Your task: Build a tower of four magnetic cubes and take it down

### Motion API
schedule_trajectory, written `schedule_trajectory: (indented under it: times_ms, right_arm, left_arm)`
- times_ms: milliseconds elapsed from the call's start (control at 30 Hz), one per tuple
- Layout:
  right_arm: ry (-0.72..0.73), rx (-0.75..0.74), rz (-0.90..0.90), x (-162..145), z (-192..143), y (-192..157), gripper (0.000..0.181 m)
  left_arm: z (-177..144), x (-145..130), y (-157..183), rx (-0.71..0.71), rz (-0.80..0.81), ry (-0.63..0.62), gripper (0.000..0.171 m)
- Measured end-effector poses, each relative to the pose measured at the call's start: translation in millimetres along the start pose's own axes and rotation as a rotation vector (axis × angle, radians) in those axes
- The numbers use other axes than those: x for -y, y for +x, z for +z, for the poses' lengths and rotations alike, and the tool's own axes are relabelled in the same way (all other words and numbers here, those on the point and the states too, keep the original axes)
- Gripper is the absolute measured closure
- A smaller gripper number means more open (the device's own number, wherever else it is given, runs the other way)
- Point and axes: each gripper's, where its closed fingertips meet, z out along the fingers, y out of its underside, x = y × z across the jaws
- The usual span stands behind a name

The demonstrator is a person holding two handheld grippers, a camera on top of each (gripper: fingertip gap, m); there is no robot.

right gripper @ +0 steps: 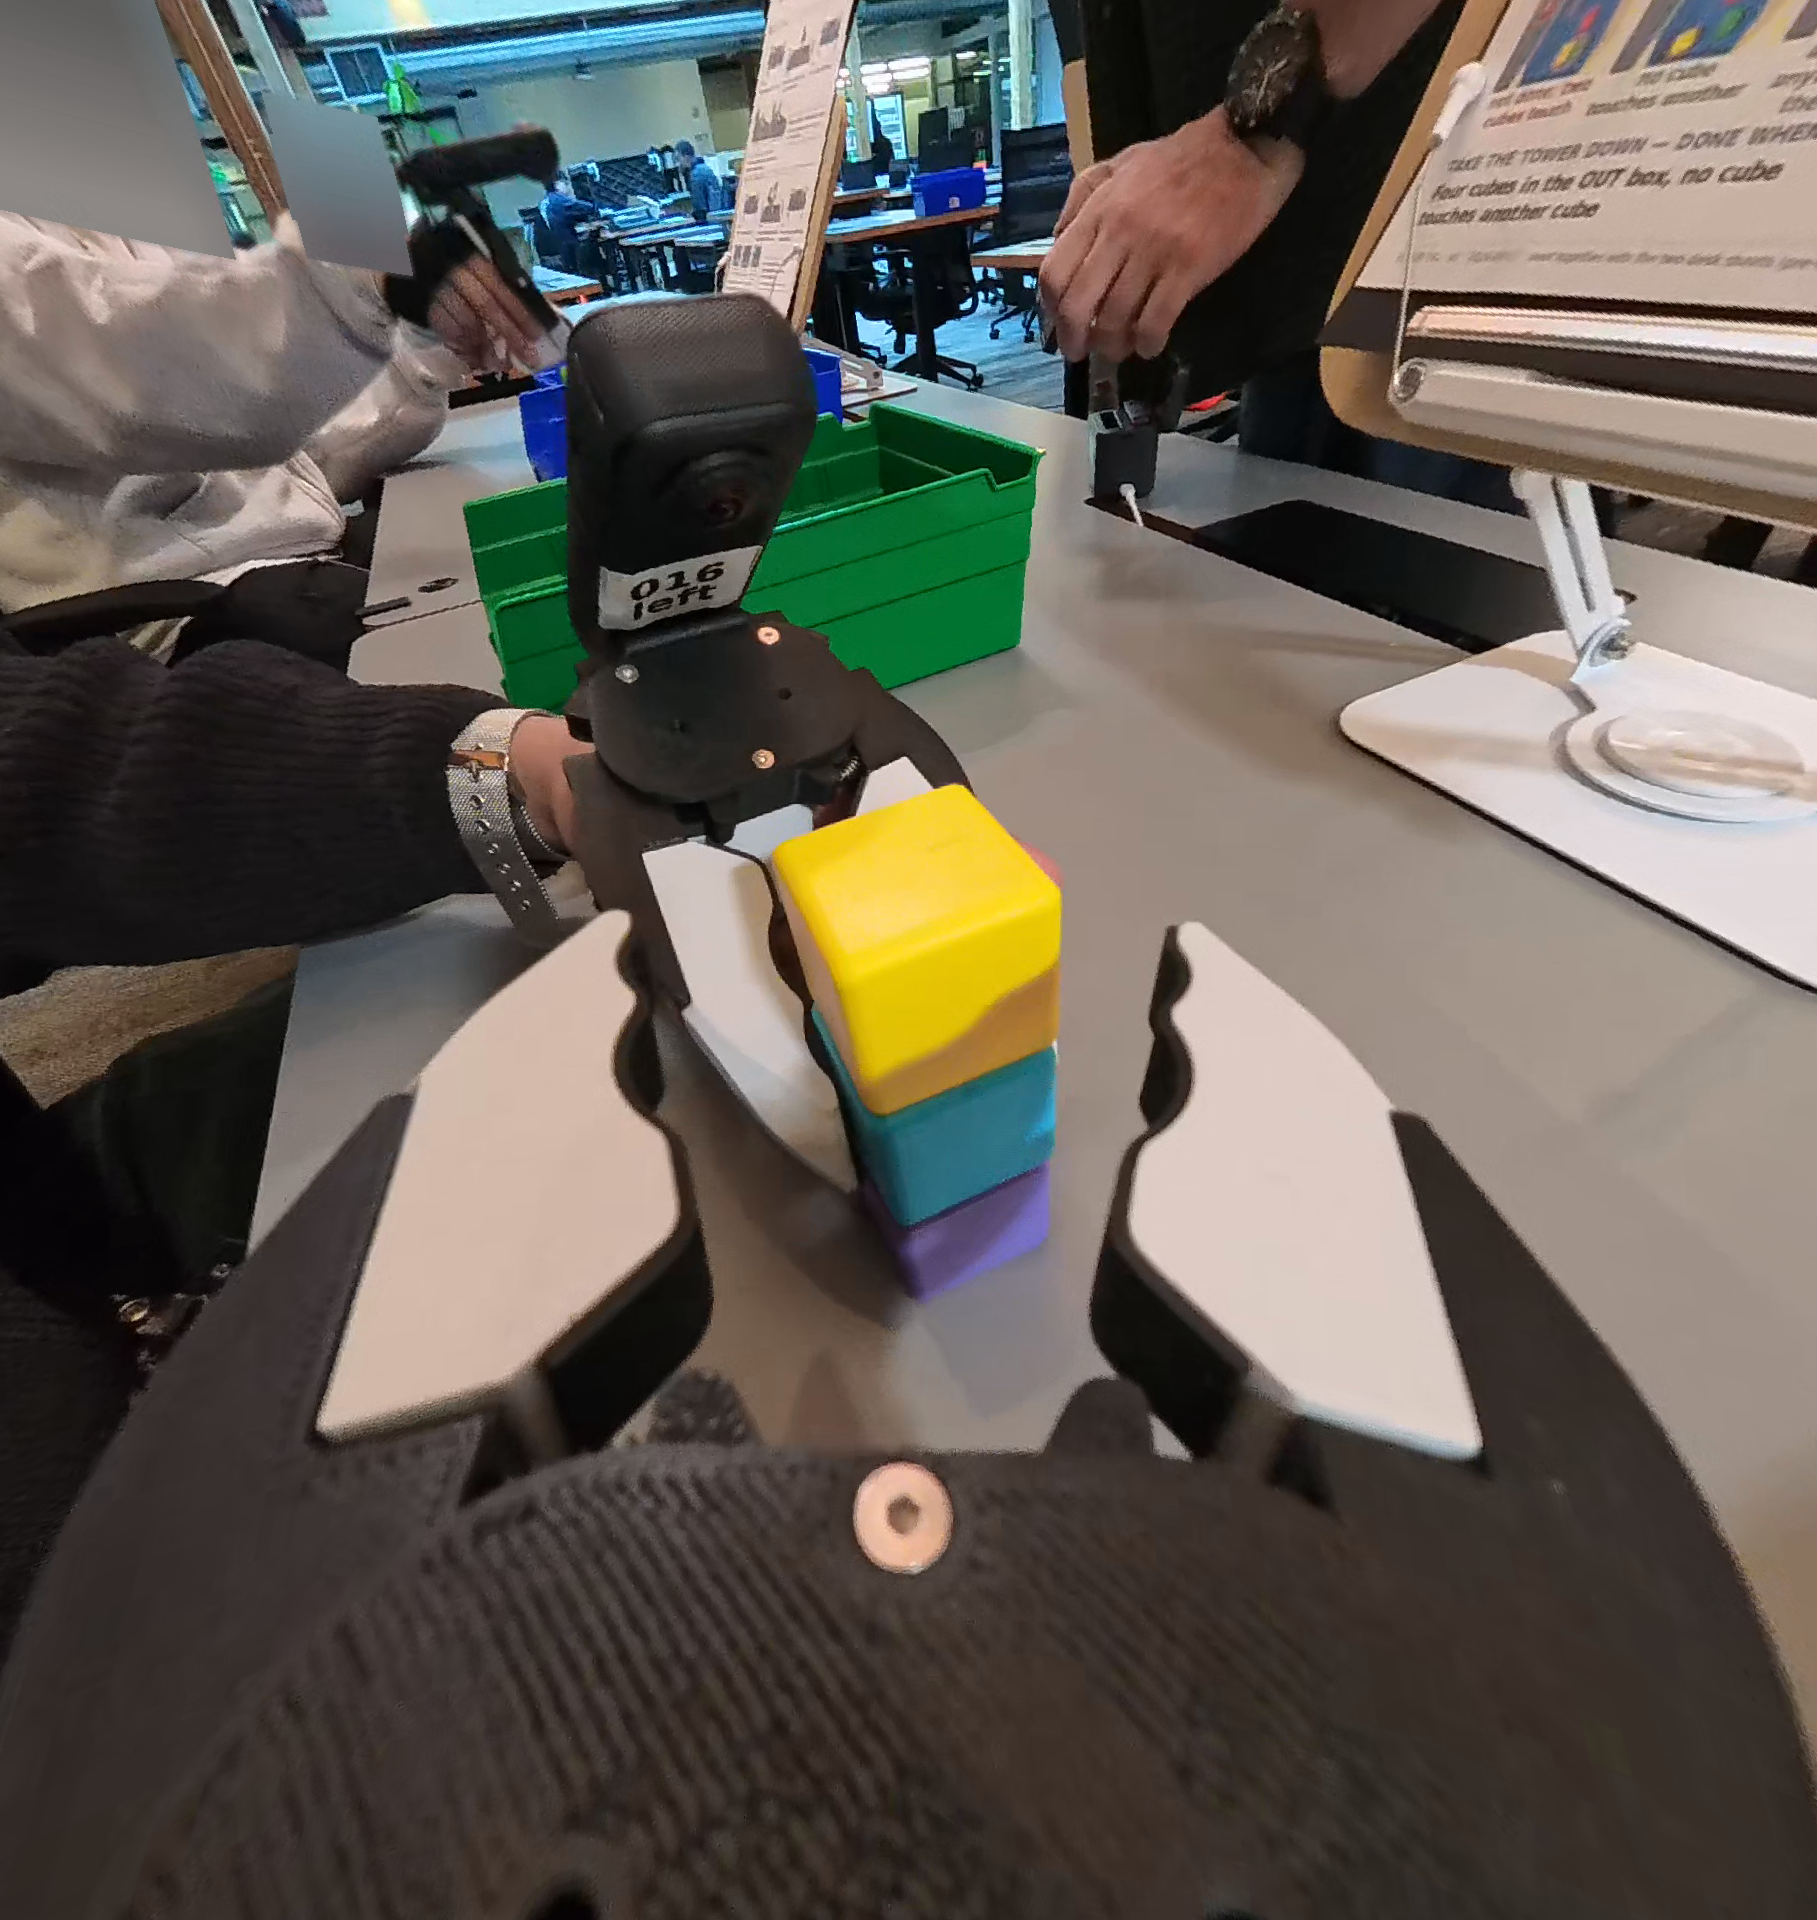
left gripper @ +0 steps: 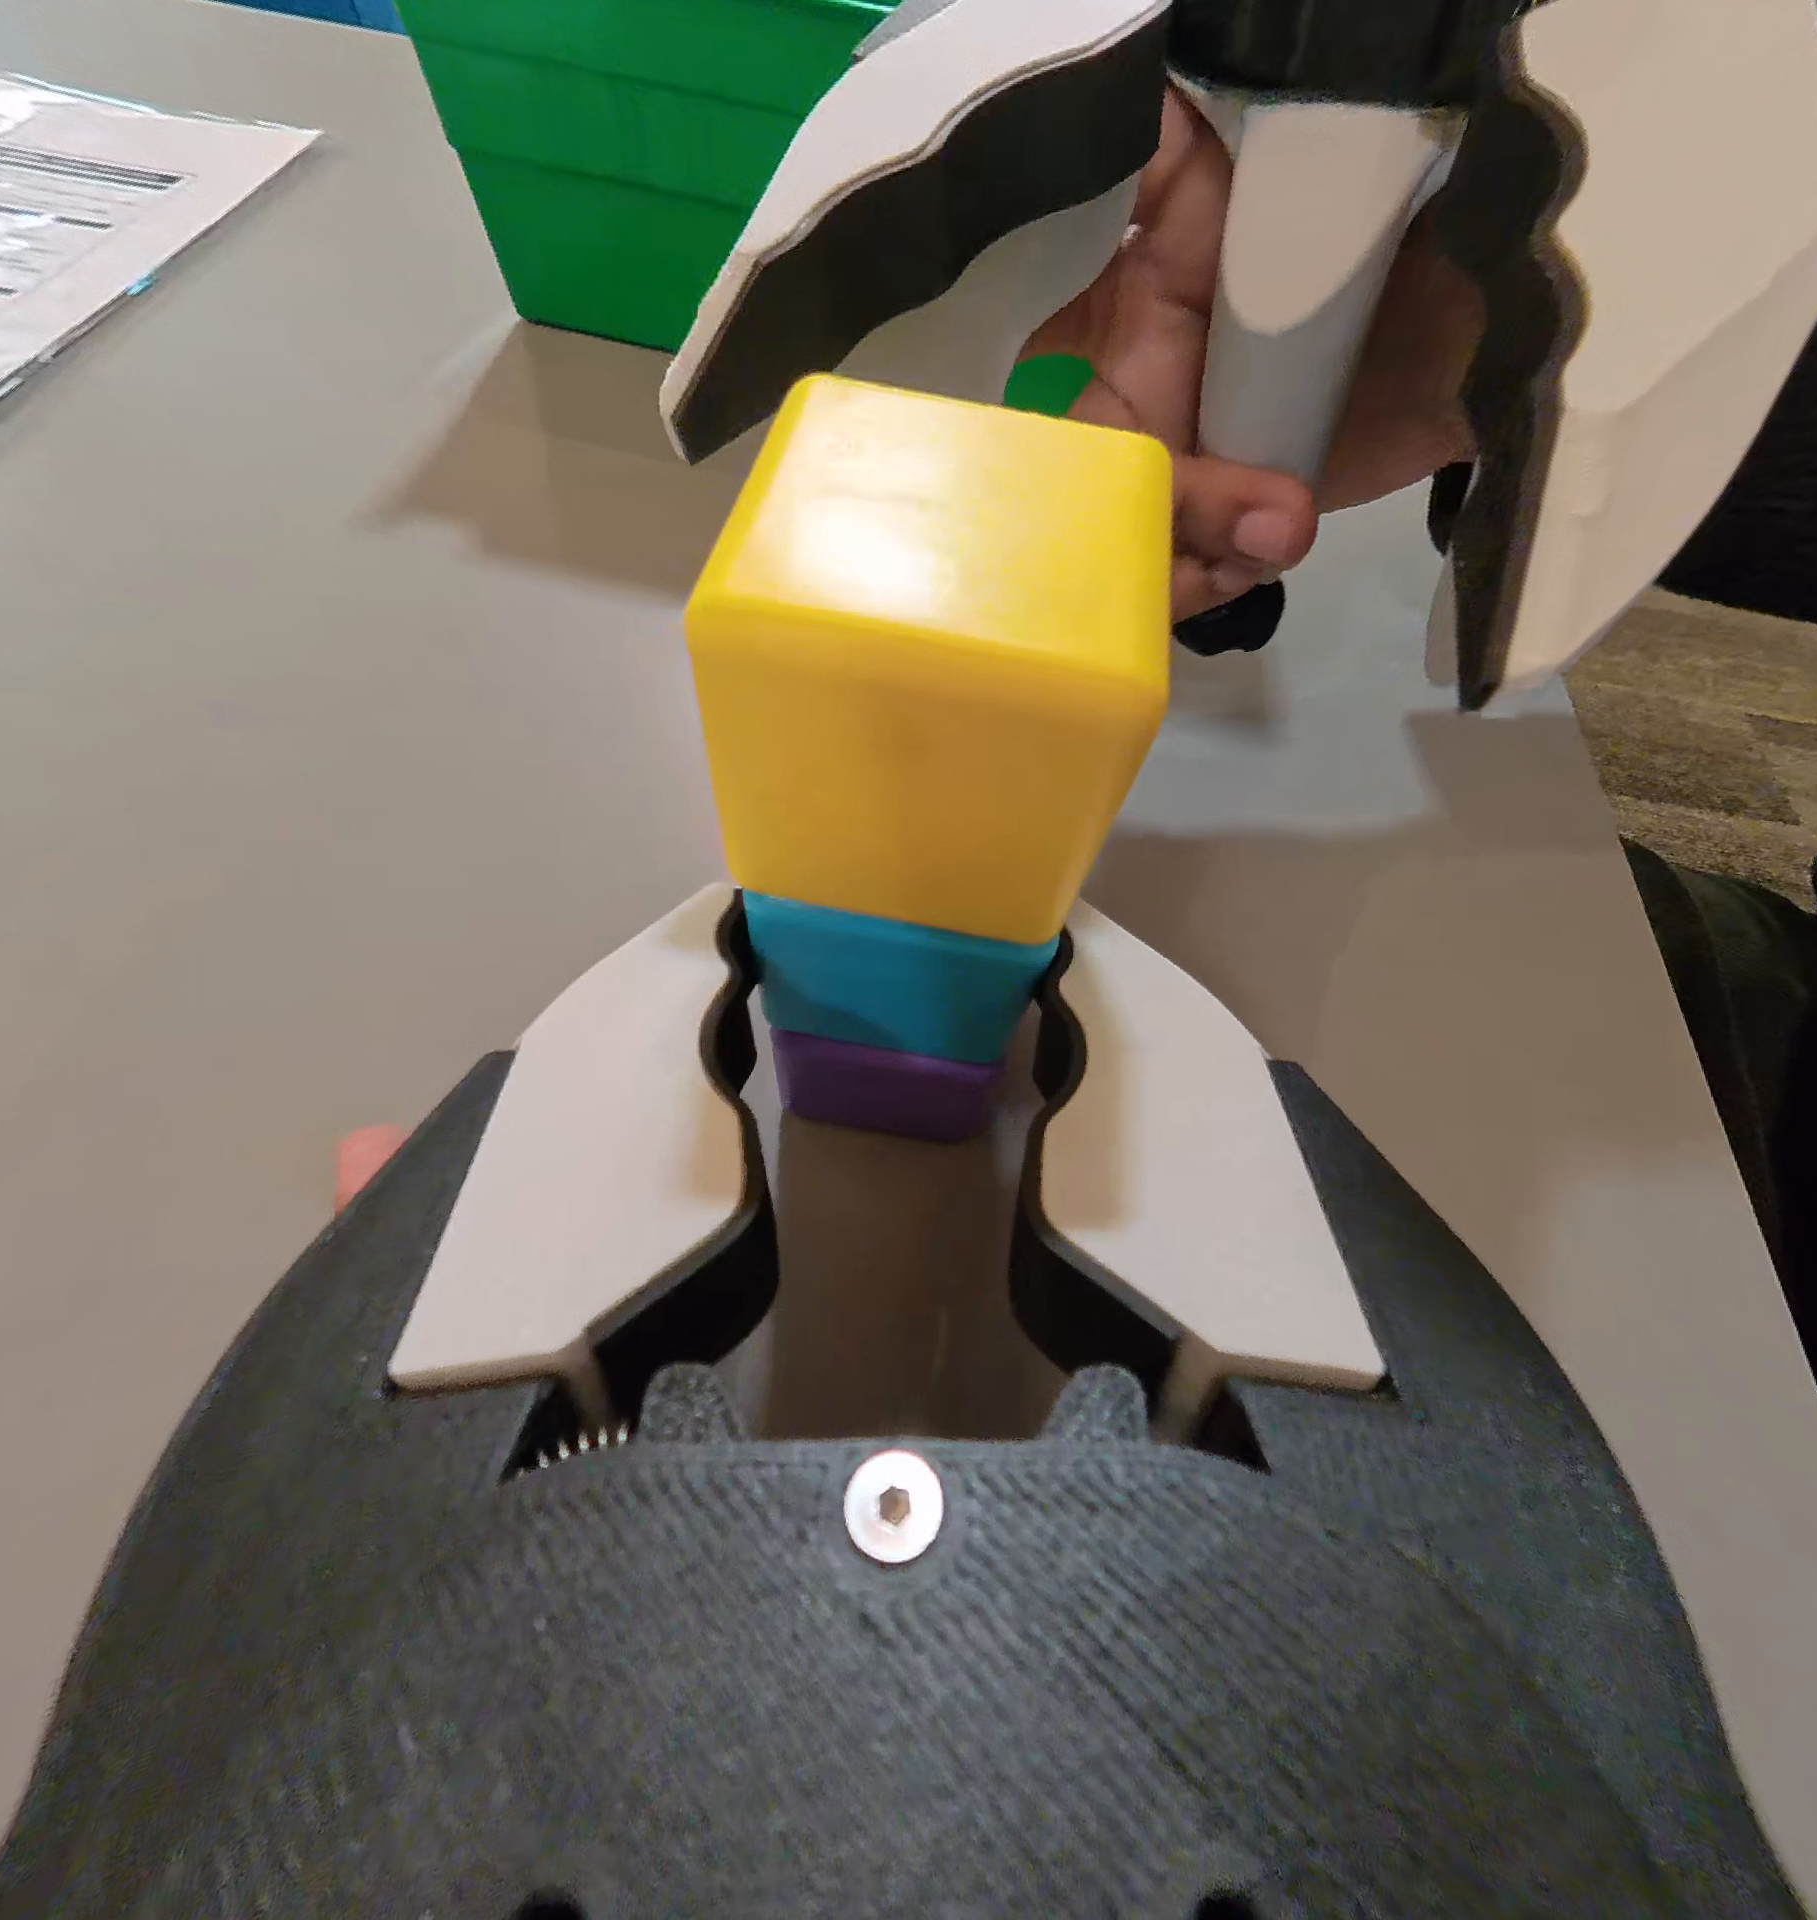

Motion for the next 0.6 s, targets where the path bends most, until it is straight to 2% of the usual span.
schedule_trajectory:
  times_ms: [400,600]
  right_arm:
    - [-0.002,0.064,-0.027,-9.9,8.9,-5.4,0.099]
    - [0.006,0.059,-0.047,-13.1,11.3,-4.0,0.12]
  left_arm:
    - [0.6,-1.1,8.6,-0.046,0.035,-0.007,0.118]
    - [0.7,-1.4,9.8,-0.05,0.042,-0.009,0.118]
